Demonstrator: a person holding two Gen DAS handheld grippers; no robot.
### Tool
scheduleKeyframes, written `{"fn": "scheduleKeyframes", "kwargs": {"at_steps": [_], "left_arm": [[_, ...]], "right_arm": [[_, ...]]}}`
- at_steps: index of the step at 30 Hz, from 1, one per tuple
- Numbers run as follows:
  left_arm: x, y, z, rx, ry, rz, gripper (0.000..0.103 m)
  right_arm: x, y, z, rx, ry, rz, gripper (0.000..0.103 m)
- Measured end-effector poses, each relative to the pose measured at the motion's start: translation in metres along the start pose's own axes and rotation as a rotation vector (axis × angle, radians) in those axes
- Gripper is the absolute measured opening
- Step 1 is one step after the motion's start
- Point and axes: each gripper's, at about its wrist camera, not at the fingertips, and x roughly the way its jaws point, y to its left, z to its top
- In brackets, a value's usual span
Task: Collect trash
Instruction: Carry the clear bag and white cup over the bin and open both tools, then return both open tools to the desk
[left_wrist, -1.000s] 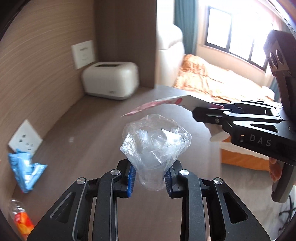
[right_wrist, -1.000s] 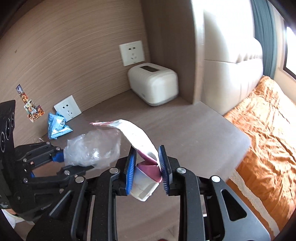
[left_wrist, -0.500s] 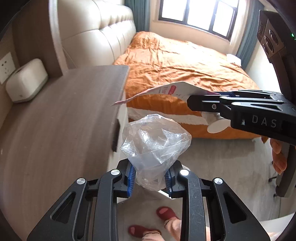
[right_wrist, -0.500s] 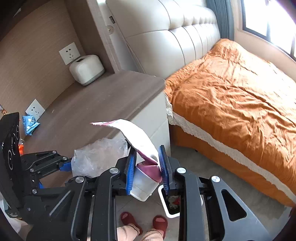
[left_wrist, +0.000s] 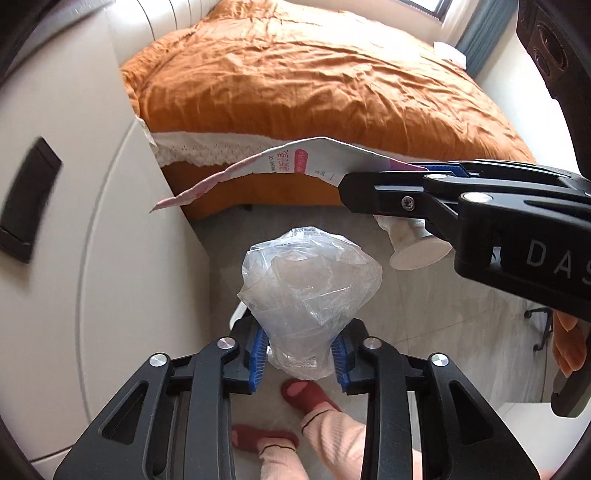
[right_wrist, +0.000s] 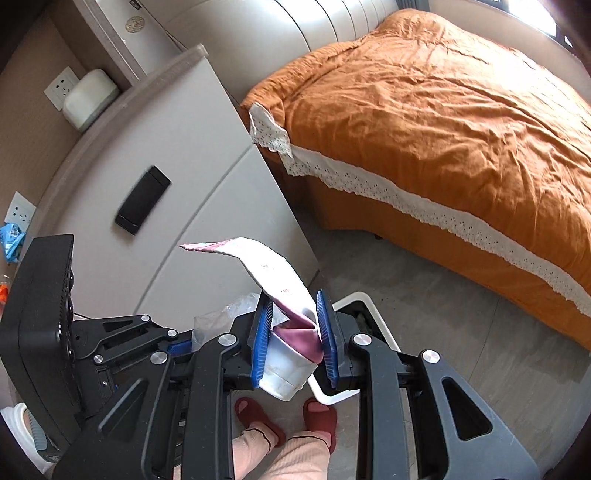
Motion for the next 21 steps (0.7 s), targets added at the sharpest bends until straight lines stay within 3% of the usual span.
{"fn": "scheduleKeyframes", "kwargs": {"at_steps": [1, 2, 3, 7, 11, 15, 21], "left_arm": [[0.013, 0.0, -0.002, -0.003, 0.011, -0.017, 0.062], [0.027, 0.001, -0.004, -0.009, 0.02, -0.022, 0.098], [0.041, 0.002, -0.006, -0.013, 0.032, -0.02, 0.098], [0.078, 0.006, -0.013, -0.027, 0.078, -0.003, 0.098], [0.082, 0.003, -0.012, -0.027, 0.072, 0.001, 0.098], [0.051, 0.003, -0.003, -0.03, 0.034, 0.023, 0.098], [-0.02, 0.006, 0.017, -0.062, -0.058, 0.05, 0.098]], "right_arm": [[0.011, -0.007, -0.004, 0.0, 0.022, 0.004, 0.041], [0.025, -0.014, -0.01, 0.0, 0.042, 0.002, 0.077], [0.036, -0.02, -0.016, 0.0, 0.052, -0.006, 0.099], [0.071, -0.04, -0.036, -0.022, 0.1, -0.042, 0.099], [0.079, -0.048, -0.04, -0.031, 0.103, -0.044, 0.099], [0.066, -0.044, -0.028, -0.041, 0.084, -0.047, 0.099], [0.014, -0.019, 0.006, -0.081, 0.011, -0.041, 0.099]]}}
